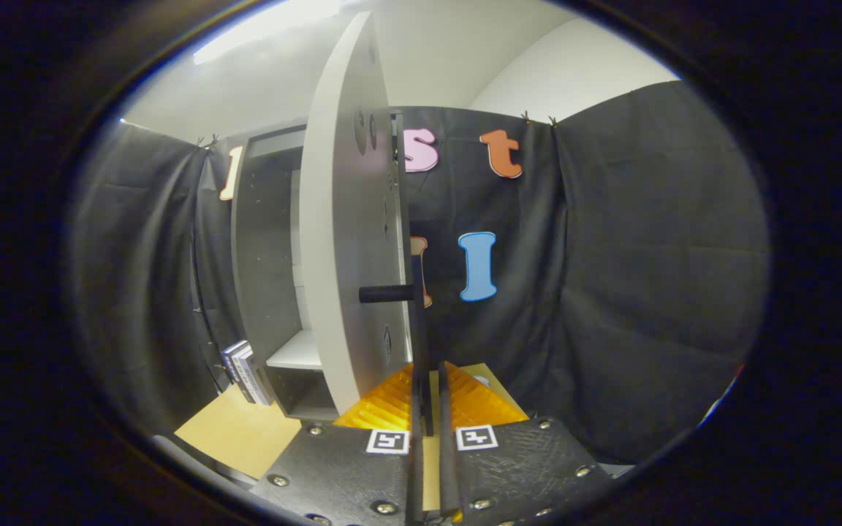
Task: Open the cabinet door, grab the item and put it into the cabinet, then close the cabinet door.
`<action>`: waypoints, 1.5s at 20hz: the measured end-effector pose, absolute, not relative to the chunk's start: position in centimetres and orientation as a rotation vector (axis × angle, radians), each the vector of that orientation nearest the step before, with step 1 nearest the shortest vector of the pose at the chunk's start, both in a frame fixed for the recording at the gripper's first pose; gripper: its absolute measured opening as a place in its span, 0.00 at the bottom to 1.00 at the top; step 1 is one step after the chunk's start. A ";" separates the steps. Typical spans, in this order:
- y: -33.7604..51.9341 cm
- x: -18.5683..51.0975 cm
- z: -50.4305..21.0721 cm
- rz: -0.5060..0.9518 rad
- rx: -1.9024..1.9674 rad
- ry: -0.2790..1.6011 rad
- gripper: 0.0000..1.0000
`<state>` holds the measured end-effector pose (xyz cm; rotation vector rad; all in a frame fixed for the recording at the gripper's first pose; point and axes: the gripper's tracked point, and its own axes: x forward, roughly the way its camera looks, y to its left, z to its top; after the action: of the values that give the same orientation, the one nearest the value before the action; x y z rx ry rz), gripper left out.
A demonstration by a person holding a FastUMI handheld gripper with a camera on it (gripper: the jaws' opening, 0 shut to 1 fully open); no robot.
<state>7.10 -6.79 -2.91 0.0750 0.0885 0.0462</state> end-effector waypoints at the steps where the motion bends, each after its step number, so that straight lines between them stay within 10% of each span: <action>1: -6.9 6.9 -2.8 0.054 0.074 0.089 0.09; 25: -7.9 6.2 -2.2 -0.022 0.087 0.067 0.09; 30: -6.3 5.7 -2.0 -0.019 0.126 0.049 0.30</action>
<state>5.74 -6.35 -2.02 0.1260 0.0494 -0.0194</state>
